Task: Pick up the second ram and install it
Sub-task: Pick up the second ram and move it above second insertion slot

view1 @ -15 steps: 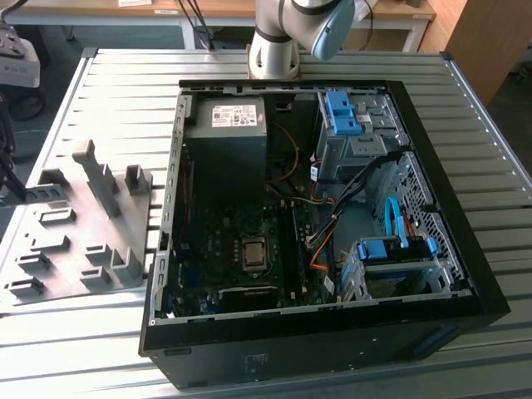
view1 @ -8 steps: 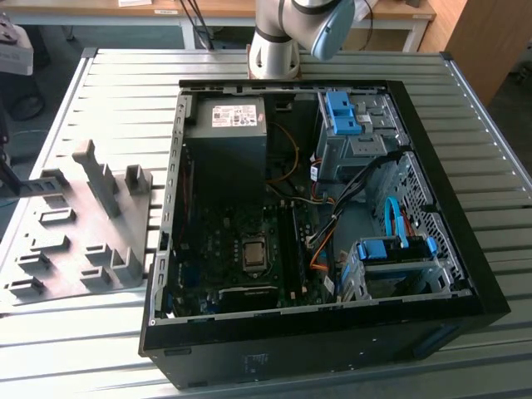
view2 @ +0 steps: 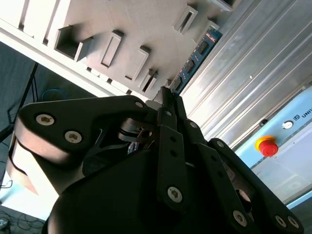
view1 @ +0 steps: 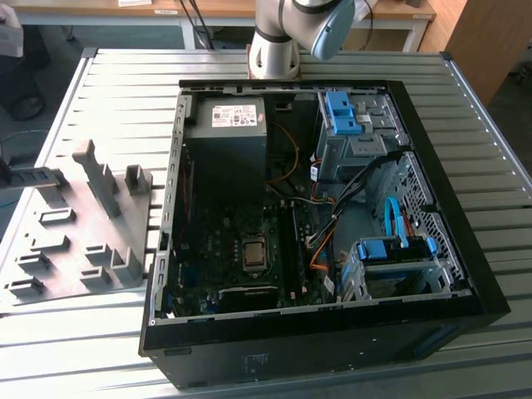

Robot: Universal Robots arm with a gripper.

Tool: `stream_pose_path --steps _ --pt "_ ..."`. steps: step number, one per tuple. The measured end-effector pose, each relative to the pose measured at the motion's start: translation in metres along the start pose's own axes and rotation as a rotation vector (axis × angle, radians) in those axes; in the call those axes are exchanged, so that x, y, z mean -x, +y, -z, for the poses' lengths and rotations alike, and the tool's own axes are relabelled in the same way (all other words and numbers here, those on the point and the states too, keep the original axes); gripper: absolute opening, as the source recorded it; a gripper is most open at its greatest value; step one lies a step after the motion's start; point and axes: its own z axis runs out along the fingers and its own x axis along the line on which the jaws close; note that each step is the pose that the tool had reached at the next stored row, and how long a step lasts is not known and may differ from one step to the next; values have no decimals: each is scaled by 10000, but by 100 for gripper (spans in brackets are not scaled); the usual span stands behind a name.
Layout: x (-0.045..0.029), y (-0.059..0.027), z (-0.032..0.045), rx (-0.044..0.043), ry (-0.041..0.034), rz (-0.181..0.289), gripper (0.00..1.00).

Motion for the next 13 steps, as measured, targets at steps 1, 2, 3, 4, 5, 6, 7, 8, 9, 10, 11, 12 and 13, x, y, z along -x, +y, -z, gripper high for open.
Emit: stream_pose_path --steps 1,2,3,4,5,6,7,8,9,10,11,12,13 --pt "1 1 29 -1 -1 0 14" --pt "3 2 60 -1 -1 0 14" --pt "4 4 92 1 0 0 14" --pt "6 5 123 0 0 0 14" --pt "7 6 155 0 0 0 14" --pt "9 7 187 -1 -1 0 14" --pt "10 8 221 0 0 0 14" --pt "12 10 258 0 0 0 14" --pt "14 11 293 -1 0 0 14" --pt "16 13 330 0 0 0 14" --pt "18 14 367 -1 0 0 14" --pt "19 15 406 0 0 0 14" --pt "21 17 444 0 0 0 14"
